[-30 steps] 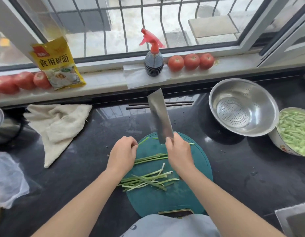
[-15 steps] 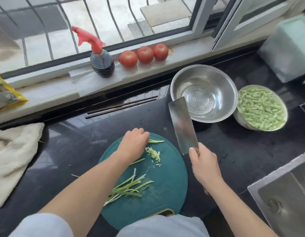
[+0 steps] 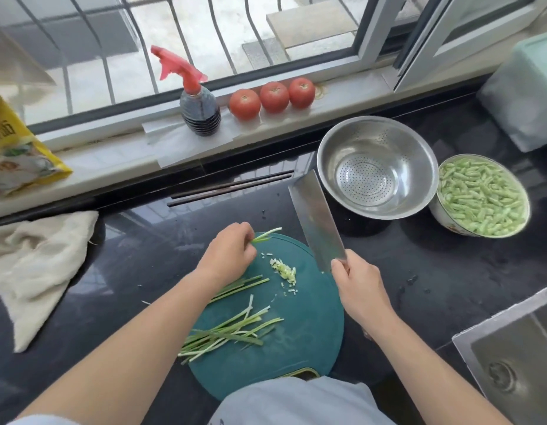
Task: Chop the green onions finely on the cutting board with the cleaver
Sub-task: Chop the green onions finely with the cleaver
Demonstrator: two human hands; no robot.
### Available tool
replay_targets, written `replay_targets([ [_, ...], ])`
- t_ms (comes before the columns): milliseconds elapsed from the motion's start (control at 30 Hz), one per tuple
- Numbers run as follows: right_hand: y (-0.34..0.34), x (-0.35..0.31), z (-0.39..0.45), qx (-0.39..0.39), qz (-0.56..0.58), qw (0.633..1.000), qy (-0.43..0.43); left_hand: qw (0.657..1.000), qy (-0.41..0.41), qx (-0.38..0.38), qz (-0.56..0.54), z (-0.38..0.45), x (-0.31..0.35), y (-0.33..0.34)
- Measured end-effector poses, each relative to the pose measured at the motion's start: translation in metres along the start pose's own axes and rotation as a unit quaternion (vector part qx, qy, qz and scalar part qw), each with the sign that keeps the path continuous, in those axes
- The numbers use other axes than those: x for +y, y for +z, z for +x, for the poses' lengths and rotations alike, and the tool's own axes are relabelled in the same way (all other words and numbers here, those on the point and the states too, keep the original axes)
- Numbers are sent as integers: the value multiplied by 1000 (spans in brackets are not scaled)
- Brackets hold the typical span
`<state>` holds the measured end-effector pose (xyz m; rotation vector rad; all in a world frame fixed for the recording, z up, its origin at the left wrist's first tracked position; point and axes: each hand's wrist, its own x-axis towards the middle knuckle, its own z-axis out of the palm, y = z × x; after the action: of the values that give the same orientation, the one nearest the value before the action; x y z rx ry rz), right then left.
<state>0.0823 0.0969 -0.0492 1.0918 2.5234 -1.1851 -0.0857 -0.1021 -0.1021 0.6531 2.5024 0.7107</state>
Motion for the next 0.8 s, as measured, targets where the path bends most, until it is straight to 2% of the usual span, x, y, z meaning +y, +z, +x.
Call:
replay_targets([
  [100, 7, -1, -2, -29, -17, 999, 4, 989, -89, 11, -120, -27, -6, -26],
  [233, 28, -11, -11, -66, -68, 995, -19, 966, -182, 42, -180, -71, -36, -45],
  [333, 50, -23, -26, -91, -176, 979, -52, 951, -225, 43, -207, -101, -53, -41],
  [433, 67, -15, -37, -70, -220, 970, -76, 971, -191, 38, -136, -112, -60, -30],
  [533, 73, -3, -41, -67, -228, 968, -77, 994, -96, 30, 30, -110, -69, -14],
  [667, 81, -1, -48, -67, -242, 964, -87, 976, 5, 6, 218, -100, -69, 7],
  [800, 83, 9, -51, -43, -234, 969, -59, 955, 27, 9, 295, -96, -62, 28],
])
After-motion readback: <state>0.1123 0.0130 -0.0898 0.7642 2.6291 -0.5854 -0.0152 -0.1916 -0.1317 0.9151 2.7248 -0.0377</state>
